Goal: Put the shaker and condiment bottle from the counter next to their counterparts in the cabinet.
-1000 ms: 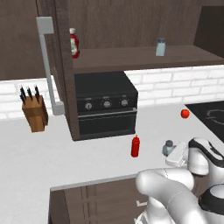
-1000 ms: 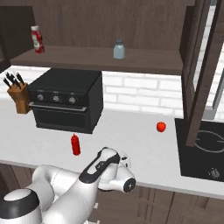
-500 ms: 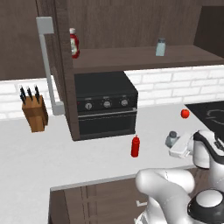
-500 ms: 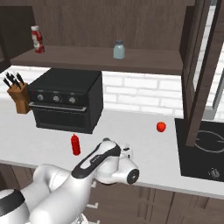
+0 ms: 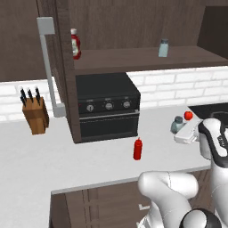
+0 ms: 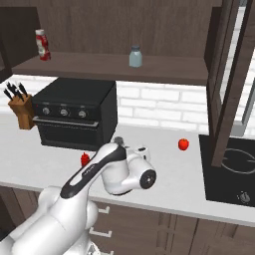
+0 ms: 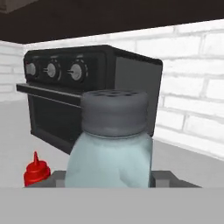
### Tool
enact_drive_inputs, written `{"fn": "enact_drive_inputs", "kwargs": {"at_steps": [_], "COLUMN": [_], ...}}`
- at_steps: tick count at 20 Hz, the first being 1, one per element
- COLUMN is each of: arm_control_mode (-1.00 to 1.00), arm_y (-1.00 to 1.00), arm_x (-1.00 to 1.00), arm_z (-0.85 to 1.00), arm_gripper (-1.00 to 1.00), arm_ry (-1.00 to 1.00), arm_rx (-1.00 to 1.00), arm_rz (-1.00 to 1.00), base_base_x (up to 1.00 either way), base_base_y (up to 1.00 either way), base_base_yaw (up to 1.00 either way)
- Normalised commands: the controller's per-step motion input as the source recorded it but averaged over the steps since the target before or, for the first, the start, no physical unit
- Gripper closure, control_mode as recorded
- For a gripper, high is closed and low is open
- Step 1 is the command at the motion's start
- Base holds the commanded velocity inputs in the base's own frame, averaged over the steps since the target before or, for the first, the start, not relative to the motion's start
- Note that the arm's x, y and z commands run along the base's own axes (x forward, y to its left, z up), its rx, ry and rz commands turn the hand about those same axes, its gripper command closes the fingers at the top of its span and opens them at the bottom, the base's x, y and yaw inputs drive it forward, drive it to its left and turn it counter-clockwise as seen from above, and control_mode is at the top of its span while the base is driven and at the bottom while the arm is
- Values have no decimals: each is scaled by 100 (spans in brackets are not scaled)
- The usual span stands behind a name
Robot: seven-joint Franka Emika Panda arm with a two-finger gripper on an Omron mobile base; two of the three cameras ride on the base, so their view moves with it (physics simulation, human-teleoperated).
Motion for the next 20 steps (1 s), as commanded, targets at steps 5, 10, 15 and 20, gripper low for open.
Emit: {"fn": "enact_drive_inputs", "kwargs": {"at_steps": [5,10,15,20], "arm_control_mode": [-100,-100,-100,-100], "arm_y": [0,0,0,0], "arm_x": [-6,-3,0,0], "arm_z": [90,94,90,85], "arm_gripper": [100,100,100,100], "arm_ry": [-6,-6,-4,-2], "arm_rx": [0,0,1,0], "arm_rz": [-3,-4,-5,-4], "base_base_x": [0,0,0,0], "base_base_y": [0,0,0,0], "base_base_yaw": [0,0,0,0]}}
